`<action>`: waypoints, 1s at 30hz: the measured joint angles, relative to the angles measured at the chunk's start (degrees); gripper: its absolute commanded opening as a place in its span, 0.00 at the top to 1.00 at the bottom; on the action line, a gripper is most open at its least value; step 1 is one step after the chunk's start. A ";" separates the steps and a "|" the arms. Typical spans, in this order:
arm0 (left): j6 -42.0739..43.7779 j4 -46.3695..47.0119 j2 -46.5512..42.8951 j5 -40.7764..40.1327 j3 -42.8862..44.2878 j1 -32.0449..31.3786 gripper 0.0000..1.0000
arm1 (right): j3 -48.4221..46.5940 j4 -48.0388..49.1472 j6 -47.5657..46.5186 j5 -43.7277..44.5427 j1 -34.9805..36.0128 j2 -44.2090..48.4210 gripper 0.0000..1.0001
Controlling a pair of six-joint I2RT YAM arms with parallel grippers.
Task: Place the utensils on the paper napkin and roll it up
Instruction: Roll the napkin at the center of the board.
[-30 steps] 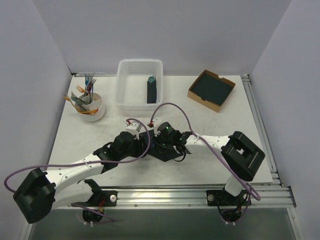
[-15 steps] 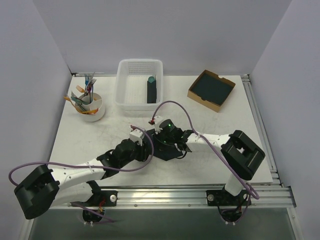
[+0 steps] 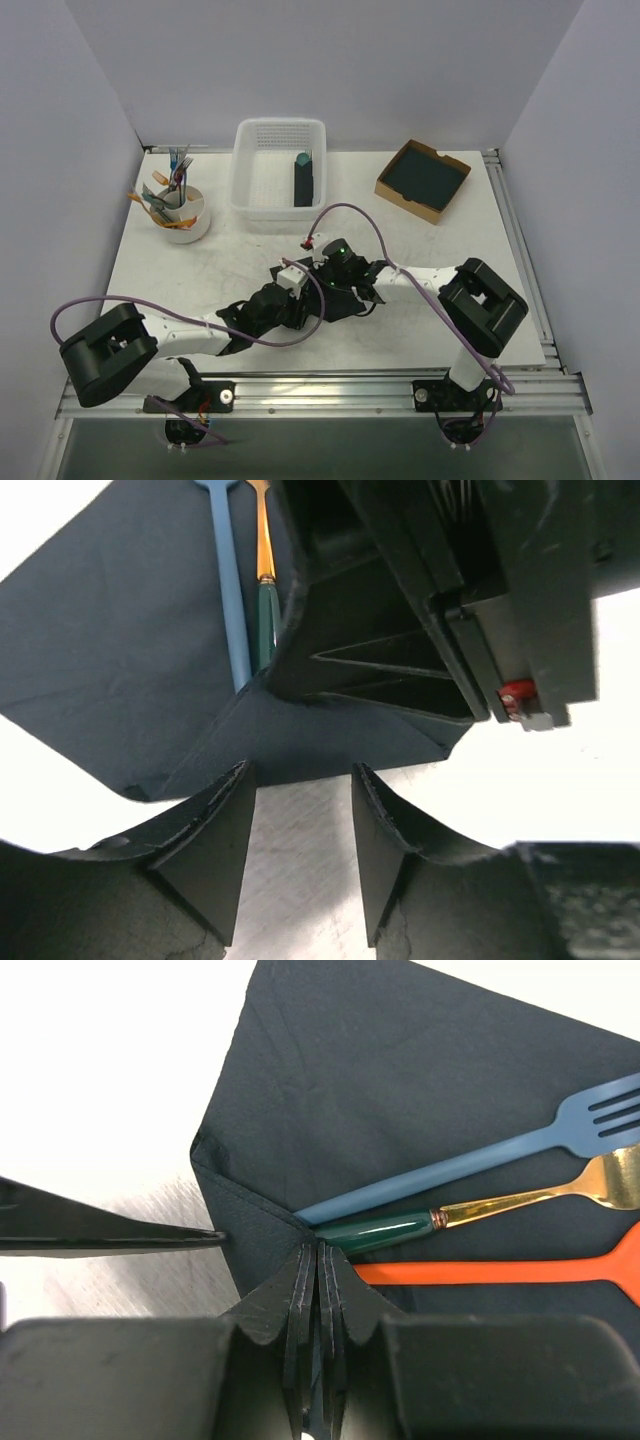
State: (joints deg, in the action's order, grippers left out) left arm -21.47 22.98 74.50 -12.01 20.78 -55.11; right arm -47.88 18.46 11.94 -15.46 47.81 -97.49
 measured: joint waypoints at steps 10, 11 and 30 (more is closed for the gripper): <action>2.29 -0.26 3.65 -4.22 3.41 -1.29 0.26 | 0.55 1.11 0.13 -1.38 -0.81 0.00 1.00; 2.58 -0.42 3.65 -4.61 3.69 -1.49 0.26 | 0.63 1.14 0.13 -1.55 -0.90 0.00 1.00; 4.00 -2.64 3.37 -6.23 4.13 -3.50 0.27 | 0.70 1.57 0.31 -3.08 -1.53 -0.81 1.00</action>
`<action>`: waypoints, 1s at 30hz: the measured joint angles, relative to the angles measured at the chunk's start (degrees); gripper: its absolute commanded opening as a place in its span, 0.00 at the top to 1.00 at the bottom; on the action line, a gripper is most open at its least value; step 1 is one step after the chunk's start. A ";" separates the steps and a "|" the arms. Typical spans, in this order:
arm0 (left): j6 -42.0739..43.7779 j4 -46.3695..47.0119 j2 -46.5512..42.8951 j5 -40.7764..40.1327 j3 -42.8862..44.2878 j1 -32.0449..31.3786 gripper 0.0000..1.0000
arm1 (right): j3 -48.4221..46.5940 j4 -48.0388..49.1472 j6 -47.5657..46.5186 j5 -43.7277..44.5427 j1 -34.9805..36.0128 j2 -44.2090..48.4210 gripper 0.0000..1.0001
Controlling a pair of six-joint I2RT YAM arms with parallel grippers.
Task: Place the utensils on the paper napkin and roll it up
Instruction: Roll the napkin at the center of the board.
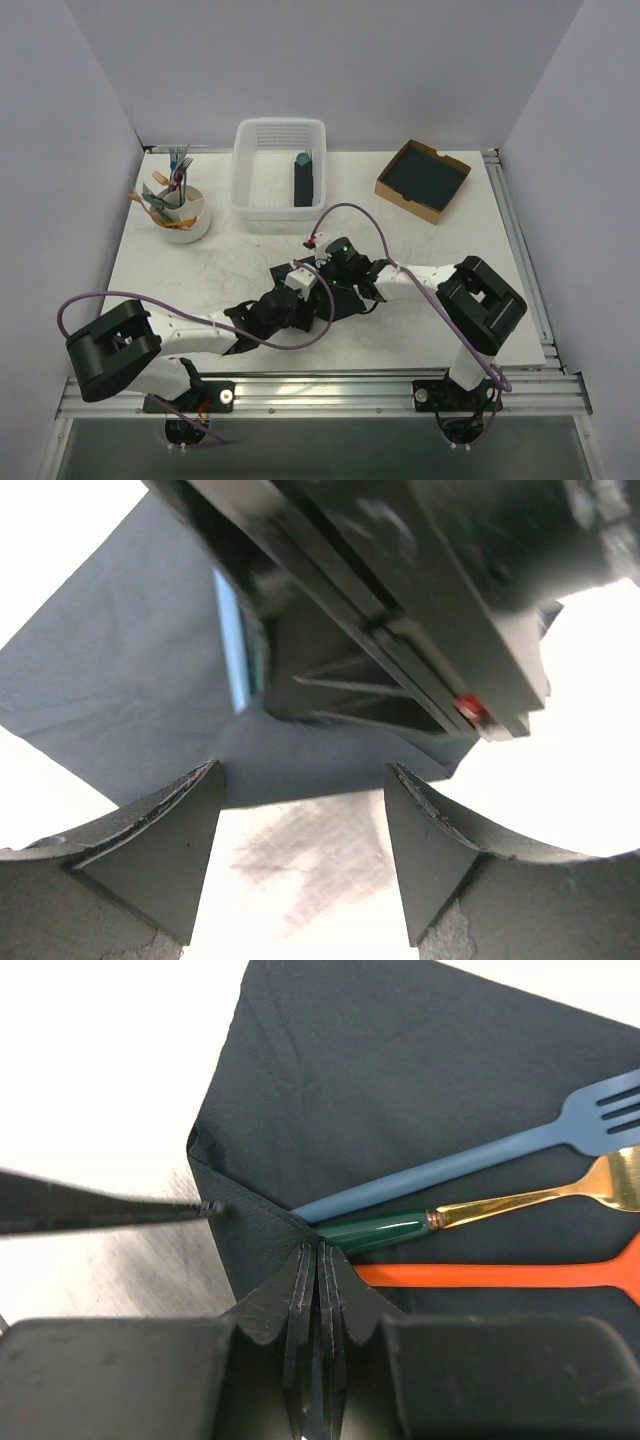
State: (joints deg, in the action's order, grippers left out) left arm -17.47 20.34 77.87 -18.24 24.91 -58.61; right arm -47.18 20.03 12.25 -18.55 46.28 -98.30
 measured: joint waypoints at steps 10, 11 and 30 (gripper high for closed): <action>-0.98 -0.42 2.69 -2.16 0.66 -1.31 0.26 | 0.00 0.33 0.17 -0.33 -0.57 -0.11 1.00; -1.09 -0.48 2.80 -2.40 0.66 -1.31 0.26 | 0.00 0.33 0.17 -0.37 -0.57 -0.20 1.00; -1.31 -1.36 6.10 -4.52 2.36 -1.31 0.26 | 0.00 0.90 0.48 -1.09 -0.61 -0.61 0.96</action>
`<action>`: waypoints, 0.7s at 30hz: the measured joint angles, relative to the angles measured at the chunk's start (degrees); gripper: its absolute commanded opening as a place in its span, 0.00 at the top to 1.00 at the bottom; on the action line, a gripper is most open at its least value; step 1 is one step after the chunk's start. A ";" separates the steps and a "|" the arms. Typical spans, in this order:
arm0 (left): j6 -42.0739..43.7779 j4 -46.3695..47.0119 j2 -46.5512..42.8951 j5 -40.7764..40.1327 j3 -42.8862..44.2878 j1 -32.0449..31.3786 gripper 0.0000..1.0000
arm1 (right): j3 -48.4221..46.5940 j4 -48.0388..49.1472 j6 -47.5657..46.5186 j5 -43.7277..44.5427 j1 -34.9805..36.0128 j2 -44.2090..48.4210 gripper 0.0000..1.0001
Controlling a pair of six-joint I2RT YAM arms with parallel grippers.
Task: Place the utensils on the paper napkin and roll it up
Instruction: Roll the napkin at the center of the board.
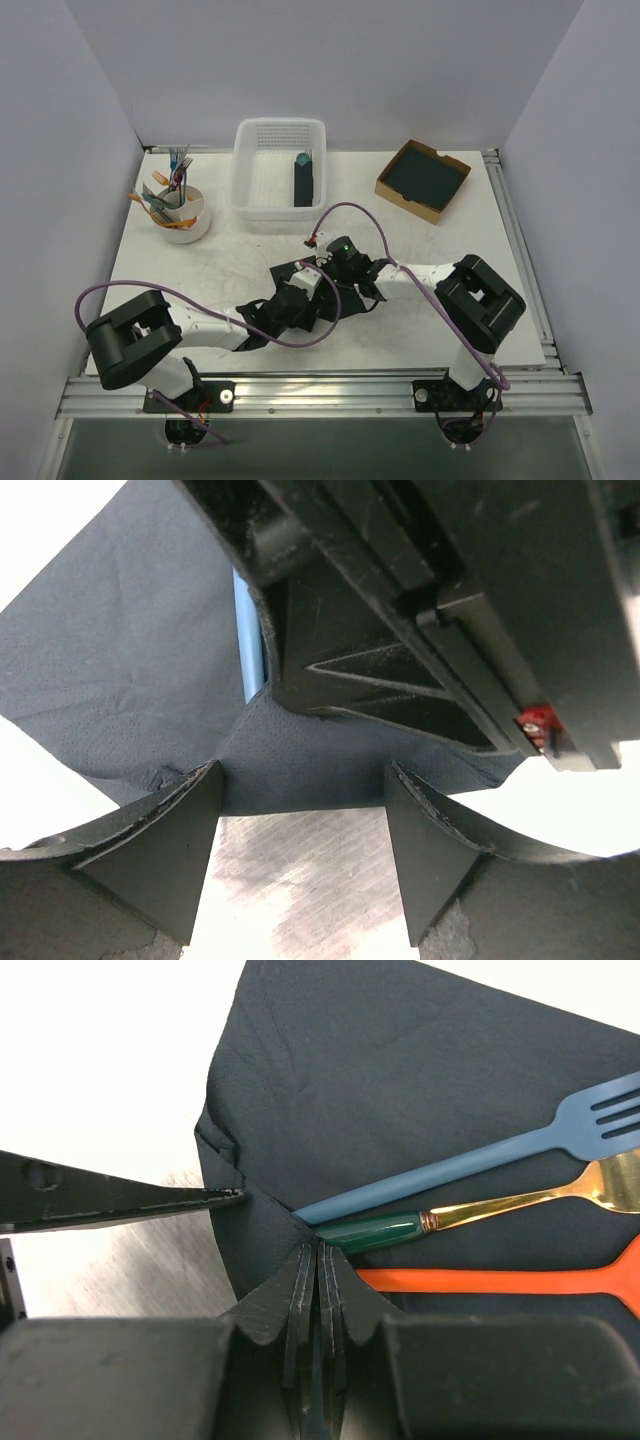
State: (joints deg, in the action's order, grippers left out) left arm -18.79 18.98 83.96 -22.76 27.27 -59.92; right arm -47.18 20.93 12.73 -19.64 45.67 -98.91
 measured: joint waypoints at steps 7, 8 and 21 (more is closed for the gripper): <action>-0.02 -0.66 0.66 -0.33 0.63 0.00 0.26 | 0.00 -0.09 1.05 -0.24 -0.72 0.00 0.84; -0.02 -0.76 0.66 -0.42 0.66 0.00 0.26 | 0.00 -0.13 1.27 -0.24 -1.01 0.00 0.80; -0.48 -1.38 1.25 -1.27 1.20 -0.48 0.26 | 3.63 -5.51 8.24 5.18 -6.62 13.31 0.60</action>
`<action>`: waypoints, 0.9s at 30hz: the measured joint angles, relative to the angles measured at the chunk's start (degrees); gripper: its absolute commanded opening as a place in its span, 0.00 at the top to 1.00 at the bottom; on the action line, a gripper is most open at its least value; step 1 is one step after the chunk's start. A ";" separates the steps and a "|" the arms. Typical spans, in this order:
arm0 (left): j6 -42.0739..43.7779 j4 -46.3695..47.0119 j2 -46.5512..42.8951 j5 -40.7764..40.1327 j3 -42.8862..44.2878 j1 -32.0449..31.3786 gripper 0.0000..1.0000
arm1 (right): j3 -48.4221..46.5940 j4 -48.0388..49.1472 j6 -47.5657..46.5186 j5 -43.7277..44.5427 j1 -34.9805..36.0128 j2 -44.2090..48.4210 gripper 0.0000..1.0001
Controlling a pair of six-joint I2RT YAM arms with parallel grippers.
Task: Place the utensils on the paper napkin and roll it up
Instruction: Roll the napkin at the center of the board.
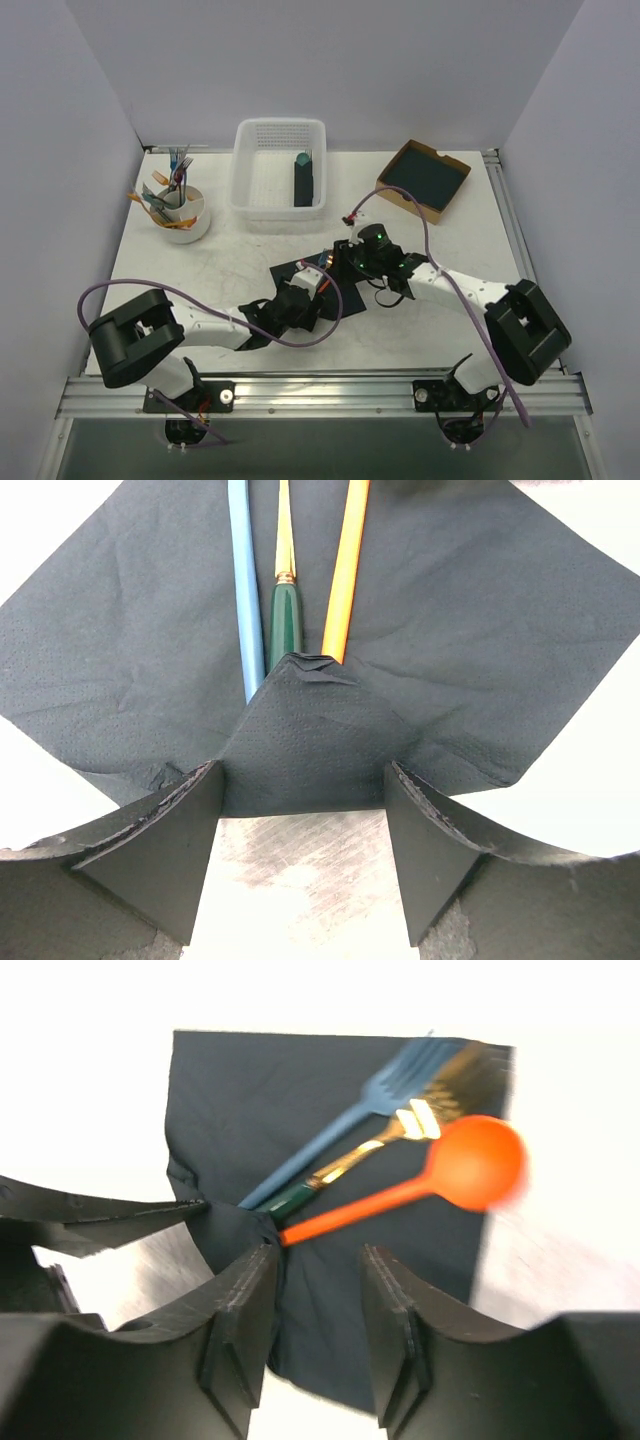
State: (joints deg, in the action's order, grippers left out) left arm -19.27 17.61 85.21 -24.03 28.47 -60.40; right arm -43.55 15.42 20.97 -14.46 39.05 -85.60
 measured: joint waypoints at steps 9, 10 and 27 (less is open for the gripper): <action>-0.22 -0.70 1.25 -0.28 1.55 -0.31 0.26 | -0.22 -18.40 13.92 9.68 -0.31 7.02 0.54; -0.31 -0.79 1.40 -0.28 1.68 -0.33 0.26 | -0.13 -20.39 15.78 10.84 0.02 7.56 0.54; -3.52 -2.45 2.84 -2.25 3.52 -1.40 0.26 | -0.04 -29.51 30.86 21.73 3.48 3.21 0.53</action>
State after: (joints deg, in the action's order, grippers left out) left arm -22.79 15.16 88.05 -26.28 31.99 -61.80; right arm -43.59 -14.09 51.83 7.27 42.52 -82.39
